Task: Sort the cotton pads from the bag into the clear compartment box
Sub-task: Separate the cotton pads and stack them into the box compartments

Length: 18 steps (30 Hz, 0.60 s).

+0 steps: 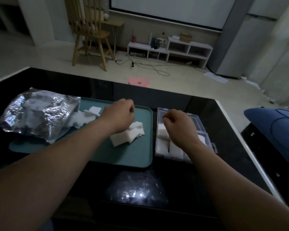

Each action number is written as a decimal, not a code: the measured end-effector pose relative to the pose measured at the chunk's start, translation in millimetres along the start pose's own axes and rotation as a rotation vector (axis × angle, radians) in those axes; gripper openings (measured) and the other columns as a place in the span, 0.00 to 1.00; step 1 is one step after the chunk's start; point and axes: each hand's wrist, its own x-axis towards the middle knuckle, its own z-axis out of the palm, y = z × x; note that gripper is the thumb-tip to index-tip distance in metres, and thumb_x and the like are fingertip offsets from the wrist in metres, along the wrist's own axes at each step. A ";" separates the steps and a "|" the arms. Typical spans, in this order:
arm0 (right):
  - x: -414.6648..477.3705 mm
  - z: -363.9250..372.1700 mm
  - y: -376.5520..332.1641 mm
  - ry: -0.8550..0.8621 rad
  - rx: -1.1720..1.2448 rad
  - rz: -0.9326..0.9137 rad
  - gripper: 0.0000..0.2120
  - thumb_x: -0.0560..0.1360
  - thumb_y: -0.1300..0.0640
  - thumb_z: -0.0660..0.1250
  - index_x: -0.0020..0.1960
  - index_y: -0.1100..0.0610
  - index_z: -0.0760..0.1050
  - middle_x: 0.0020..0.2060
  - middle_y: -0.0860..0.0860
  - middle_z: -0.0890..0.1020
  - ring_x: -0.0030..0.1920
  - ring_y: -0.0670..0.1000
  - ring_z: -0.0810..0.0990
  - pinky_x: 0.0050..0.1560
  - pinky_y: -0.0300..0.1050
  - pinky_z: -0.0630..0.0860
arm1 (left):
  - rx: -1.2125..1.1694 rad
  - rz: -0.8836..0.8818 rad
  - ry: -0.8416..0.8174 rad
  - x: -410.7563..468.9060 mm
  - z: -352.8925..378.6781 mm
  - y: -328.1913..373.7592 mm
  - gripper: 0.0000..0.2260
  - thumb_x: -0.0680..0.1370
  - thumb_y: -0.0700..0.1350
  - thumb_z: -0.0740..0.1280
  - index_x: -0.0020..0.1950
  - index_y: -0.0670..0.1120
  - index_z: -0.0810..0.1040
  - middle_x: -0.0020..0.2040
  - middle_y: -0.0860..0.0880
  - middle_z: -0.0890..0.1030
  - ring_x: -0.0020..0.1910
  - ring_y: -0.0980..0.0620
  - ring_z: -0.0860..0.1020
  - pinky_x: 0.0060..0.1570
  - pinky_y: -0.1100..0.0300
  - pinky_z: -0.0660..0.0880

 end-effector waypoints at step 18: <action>20.6 72.5 -52.9 -0.360 -0.466 -0.221 0.16 0.82 0.56 0.61 0.63 0.43 0.82 0.58 0.46 0.84 0.60 0.54 0.78 0.60 0.54 0.66 | 0.230 0.014 -0.587 -2.3 4.9 -34.0 0.39 0.64 0.66 0.78 0.68 0.54 0.66 0.60 0.48 0.74 0.55 0.45 0.76 0.58 0.44 0.76</action>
